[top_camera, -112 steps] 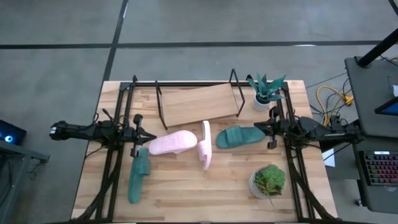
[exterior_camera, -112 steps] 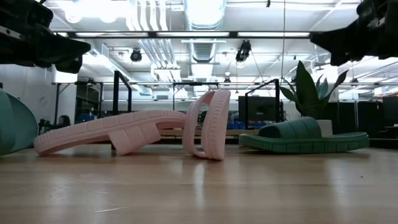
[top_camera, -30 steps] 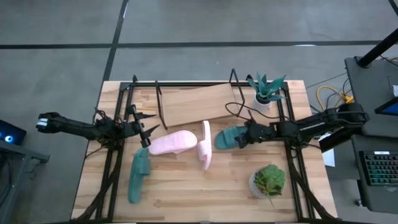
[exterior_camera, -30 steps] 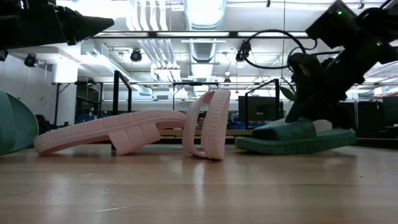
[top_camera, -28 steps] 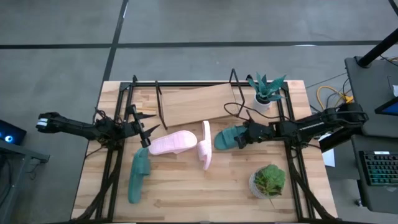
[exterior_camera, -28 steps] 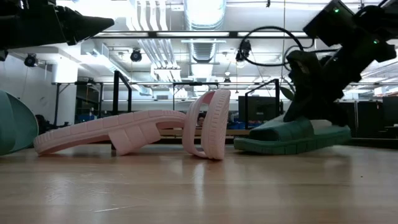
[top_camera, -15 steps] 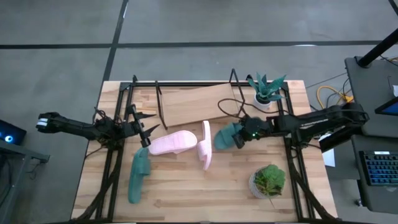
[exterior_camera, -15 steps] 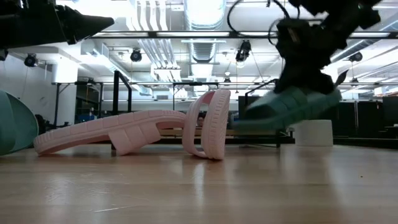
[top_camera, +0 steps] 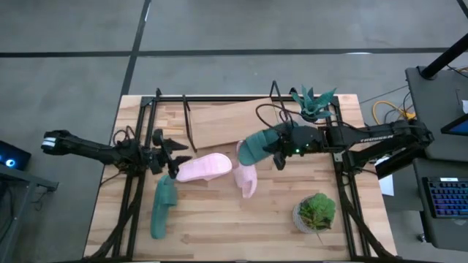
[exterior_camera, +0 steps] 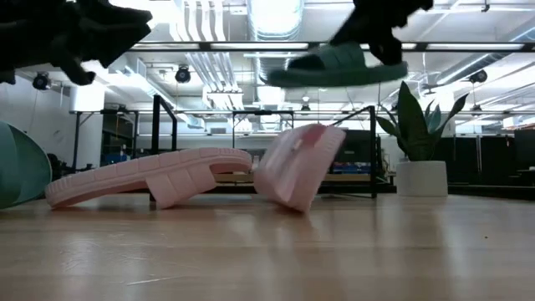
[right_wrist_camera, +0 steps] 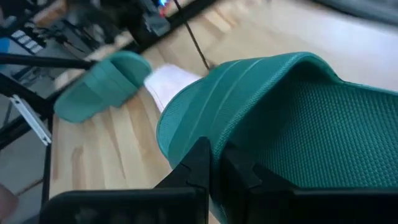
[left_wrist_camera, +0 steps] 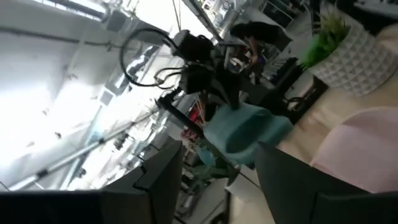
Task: Pick and place slides into the shelf
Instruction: Put the top green slide on the shelf
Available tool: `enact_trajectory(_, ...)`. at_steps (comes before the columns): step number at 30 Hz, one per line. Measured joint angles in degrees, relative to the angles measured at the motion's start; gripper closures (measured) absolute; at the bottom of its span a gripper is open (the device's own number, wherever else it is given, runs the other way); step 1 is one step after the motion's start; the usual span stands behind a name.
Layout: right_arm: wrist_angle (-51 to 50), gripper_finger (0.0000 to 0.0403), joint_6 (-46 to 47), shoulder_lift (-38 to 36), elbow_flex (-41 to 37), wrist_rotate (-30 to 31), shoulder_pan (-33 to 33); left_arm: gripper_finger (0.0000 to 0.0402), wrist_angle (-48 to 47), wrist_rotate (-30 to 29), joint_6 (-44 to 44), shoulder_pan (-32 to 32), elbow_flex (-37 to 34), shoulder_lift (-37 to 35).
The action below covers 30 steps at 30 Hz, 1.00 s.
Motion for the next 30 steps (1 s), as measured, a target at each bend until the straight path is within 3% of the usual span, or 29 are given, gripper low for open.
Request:
enact_trajectory(5, -0.1, 0.0390, -3.8, 1.4, 3.7, 1.3, 0.0, 0.0217, 2.6, 0.3, 9.5, 0.0, 3.5, 7.5)
enact_trajectory(11, -0.8, 0.0390, -7.2, 3.3, 7.1, 1.3, 0.0, 0.0217, 2.9, -1.0, 12.2, 0.0, 12.2, 20.5)
enact_trajectory(20, -3.2, 0.0390, -10.2, 5.1, 9.7, 1.3, 0.0, 0.0217, 7.7, -11.8, 24.6, -0.4, 22.8, 41.4)
enact_trajectory(30, -3.4, 0.0390, -10.2, 3.6, 8.6, 4.3, -1.5, 0.0217, 20.2, -23.2, 42.6, -3.0, 30.2, 56.7)
